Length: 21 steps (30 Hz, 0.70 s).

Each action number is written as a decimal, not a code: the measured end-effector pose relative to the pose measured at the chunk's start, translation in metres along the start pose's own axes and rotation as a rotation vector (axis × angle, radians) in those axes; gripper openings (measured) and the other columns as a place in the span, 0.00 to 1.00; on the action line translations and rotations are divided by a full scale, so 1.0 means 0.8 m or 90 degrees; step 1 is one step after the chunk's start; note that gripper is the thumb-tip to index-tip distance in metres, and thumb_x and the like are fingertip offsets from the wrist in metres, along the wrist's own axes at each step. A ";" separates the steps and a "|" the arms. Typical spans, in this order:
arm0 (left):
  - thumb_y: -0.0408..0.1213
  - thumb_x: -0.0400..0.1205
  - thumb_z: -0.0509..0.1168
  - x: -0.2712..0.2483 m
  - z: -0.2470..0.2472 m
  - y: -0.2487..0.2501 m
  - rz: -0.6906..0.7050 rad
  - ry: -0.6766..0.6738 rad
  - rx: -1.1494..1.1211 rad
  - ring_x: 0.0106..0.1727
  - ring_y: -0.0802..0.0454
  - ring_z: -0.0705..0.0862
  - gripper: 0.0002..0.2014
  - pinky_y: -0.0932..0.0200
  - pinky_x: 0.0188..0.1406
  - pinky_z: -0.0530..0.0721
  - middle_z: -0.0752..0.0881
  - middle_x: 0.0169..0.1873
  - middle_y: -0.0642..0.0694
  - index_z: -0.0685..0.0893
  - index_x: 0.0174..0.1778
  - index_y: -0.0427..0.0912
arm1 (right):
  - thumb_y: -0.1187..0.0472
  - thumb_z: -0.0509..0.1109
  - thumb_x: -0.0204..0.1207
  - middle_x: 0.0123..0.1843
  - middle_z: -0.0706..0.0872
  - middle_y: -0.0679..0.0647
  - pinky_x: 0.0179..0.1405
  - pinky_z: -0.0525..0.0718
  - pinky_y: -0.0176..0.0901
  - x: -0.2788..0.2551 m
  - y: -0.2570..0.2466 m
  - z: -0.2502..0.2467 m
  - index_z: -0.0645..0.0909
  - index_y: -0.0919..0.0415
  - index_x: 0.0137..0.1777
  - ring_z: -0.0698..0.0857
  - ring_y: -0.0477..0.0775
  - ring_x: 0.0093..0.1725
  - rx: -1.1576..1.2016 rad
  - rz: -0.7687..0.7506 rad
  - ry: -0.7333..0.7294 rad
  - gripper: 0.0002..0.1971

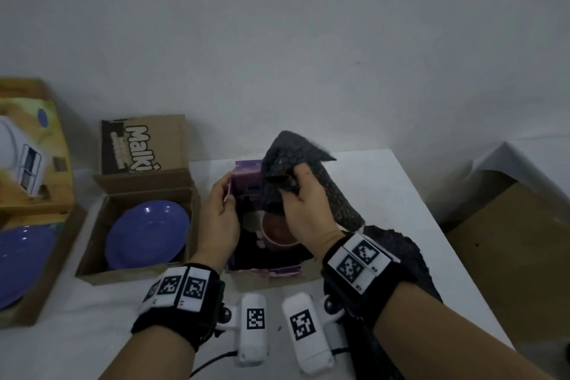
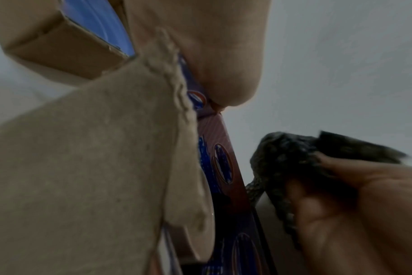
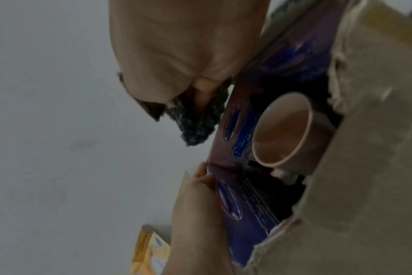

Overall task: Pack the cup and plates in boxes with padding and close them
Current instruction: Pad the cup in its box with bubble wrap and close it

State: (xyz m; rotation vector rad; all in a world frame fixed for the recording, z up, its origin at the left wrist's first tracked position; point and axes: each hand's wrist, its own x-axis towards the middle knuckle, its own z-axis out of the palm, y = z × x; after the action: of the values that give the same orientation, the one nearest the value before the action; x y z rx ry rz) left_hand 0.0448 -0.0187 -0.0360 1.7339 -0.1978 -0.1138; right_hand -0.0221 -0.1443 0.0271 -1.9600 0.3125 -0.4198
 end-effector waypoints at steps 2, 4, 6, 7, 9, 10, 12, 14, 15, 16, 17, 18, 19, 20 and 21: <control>0.29 0.86 0.51 0.001 0.000 -0.002 -0.006 0.007 -0.004 0.66 0.55 0.77 0.21 0.55 0.67 0.75 0.79 0.64 0.54 0.75 0.70 0.56 | 0.67 0.64 0.78 0.59 0.84 0.65 0.66 0.76 0.51 0.008 0.012 0.015 0.77 0.67 0.61 0.81 0.61 0.61 -0.042 0.031 -0.115 0.12; 0.29 0.87 0.51 0.001 -0.001 -0.002 -0.005 0.004 0.020 0.66 0.57 0.75 0.21 0.59 0.66 0.73 0.78 0.64 0.55 0.74 0.71 0.55 | 0.60 0.64 0.76 0.62 0.81 0.65 0.72 0.69 0.53 0.014 0.024 0.028 0.76 0.66 0.61 0.76 0.62 0.66 -0.204 0.024 -0.262 0.16; 0.31 0.88 0.51 0.001 -0.001 -0.002 -0.003 0.005 0.024 0.67 0.60 0.73 0.20 0.61 0.67 0.71 0.76 0.64 0.58 0.74 0.72 0.54 | 0.57 0.61 0.76 0.74 0.72 0.62 0.81 0.50 0.57 0.018 0.029 0.039 0.70 0.63 0.71 0.64 0.58 0.77 -0.438 -0.028 -0.380 0.24; 0.32 0.88 0.51 0.001 -0.001 -0.002 0.000 0.007 0.018 0.67 0.61 0.73 0.19 0.62 0.67 0.70 0.76 0.65 0.59 0.74 0.72 0.54 | 0.57 0.59 0.78 0.78 0.67 0.61 0.82 0.42 0.59 0.020 0.029 0.042 0.64 0.61 0.76 0.58 0.57 0.81 -0.525 -0.048 -0.414 0.27; 0.34 0.87 0.54 0.002 -0.001 -0.003 0.007 -0.001 0.011 0.67 0.63 0.73 0.18 0.63 0.65 0.70 0.76 0.65 0.60 0.73 0.72 0.54 | 0.58 0.58 0.81 0.79 0.66 0.60 0.81 0.39 0.60 0.023 0.028 0.044 0.63 0.61 0.78 0.55 0.57 0.81 -0.635 -0.062 -0.471 0.25; 0.33 0.87 0.56 0.003 0.000 -0.005 0.005 -0.008 0.009 0.66 0.64 0.73 0.19 0.63 0.65 0.70 0.76 0.65 0.59 0.73 0.72 0.55 | 0.57 0.58 0.81 0.77 0.70 0.60 0.81 0.43 0.60 0.025 0.028 0.043 0.66 0.61 0.75 0.60 0.58 0.79 -0.675 -0.073 -0.499 0.23; 0.29 0.84 0.58 0.004 0.001 -0.010 -0.003 -0.016 0.020 0.67 0.63 0.73 0.23 0.61 0.66 0.72 0.76 0.65 0.59 0.72 0.71 0.59 | 0.58 0.60 0.81 0.69 0.78 0.59 0.78 0.58 0.57 0.027 0.023 0.038 0.72 0.58 0.70 0.71 0.60 0.72 -0.701 -0.114 -0.511 0.18; 0.23 0.81 0.57 0.004 0.001 -0.013 -0.016 -0.014 0.014 0.67 0.60 0.76 0.29 0.57 0.67 0.75 0.78 0.63 0.60 0.72 0.68 0.65 | 0.59 0.64 0.77 0.61 0.81 0.58 0.64 0.73 0.53 0.026 0.012 0.027 0.77 0.56 0.64 0.79 0.62 0.63 -0.664 -0.162 -0.432 0.15; 0.21 0.79 0.57 0.004 0.001 -0.014 -0.021 -0.009 0.009 0.66 0.59 0.77 0.32 0.55 0.67 0.77 0.79 0.61 0.61 0.72 0.66 0.67 | 0.59 0.66 0.75 0.60 0.81 0.57 0.59 0.75 0.53 0.026 0.008 0.021 0.78 0.55 0.61 0.79 0.62 0.60 -0.657 -0.189 -0.347 0.15; 0.19 0.78 0.57 0.004 0.001 -0.013 -0.022 -0.005 0.006 0.65 0.58 0.78 0.33 0.55 0.66 0.78 0.80 0.60 0.62 0.72 0.64 0.68 | 0.58 0.69 0.72 0.61 0.78 0.58 0.58 0.73 0.54 0.025 0.005 0.014 0.76 0.55 0.61 0.78 0.63 0.61 -0.681 -0.202 -0.246 0.17; 0.19 0.77 0.56 0.003 0.001 -0.011 -0.021 -0.004 0.004 0.65 0.58 0.78 0.34 0.56 0.66 0.78 0.80 0.59 0.63 0.72 0.64 0.67 | 0.54 0.71 0.70 0.64 0.75 0.59 0.59 0.73 0.57 0.023 0.003 0.006 0.73 0.55 0.63 0.75 0.64 0.64 -0.712 -0.162 -0.154 0.22; 0.18 0.78 0.56 0.002 0.002 -0.009 -0.020 -0.005 0.001 0.66 0.58 0.77 0.33 0.57 0.66 0.78 0.79 0.59 0.62 0.72 0.65 0.65 | 0.49 0.72 0.69 0.69 0.69 0.62 0.59 0.73 0.59 0.024 0.003 -0.004 0.67 0.55 0.68 0.72 0.66 0.68 -0.732 -0.071 -0.099 0.29; 0.18 0.78 0.56 0.001 0.002 -0.006 -0.019 -0.009 -0.002 0.66 0.58 0.76 0.32 0.58 0.66 0.77 0.78 0.60 0.61 0.71 0.66 0.63 | 0.46 0.73 0.70 0.74 0.64 0.64 0.59 0.75 0.60 0.024 0.002 -0.015 0.61 0.55 0.72 0.69 0.68 0.71 -0.720 0.040 -0.083 0.35; 0.19 0.79 0.56 0.000 0.002 -0.004 -0.018 -0.012 -0.006 0.67 0.59 0.75 0.31 0.58 0.66 0.76 0.77 0.61 0.60 0.71 0.66 0.62 | 0.46 0.72 0.71 0.74 0.64 0.66 0.54 0.77 0.58 0.028 0.004 -0.024 0.56 0.56 0.74 0.71 0.69 0.70 -0.677 0.127 -0.096 0.38; 0.19 0.79 0.56 0.000 0.002 -0.004 -0.017 -0.014 -0.008 0.67 0.59 0.75 0.31 0.59 0.65 0.76 0.77 0.62 0.60 0.71 0.67 0.62 | 0.49 0.72 0.73 0.71 0.69 0.66 0.47 0.78 0.53 0.032 0.006 -0.031 0.56 0.57 0.73 0.76 0.68 0.65 -0.634 0.170 -0.112 0.35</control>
State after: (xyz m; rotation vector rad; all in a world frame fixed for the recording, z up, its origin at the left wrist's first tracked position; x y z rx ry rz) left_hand 0.0443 -0.0199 -0.0392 1.7236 -0.1891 -0.1540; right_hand -0.0098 -0.1773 0.0359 -2.8363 0.7606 0.1365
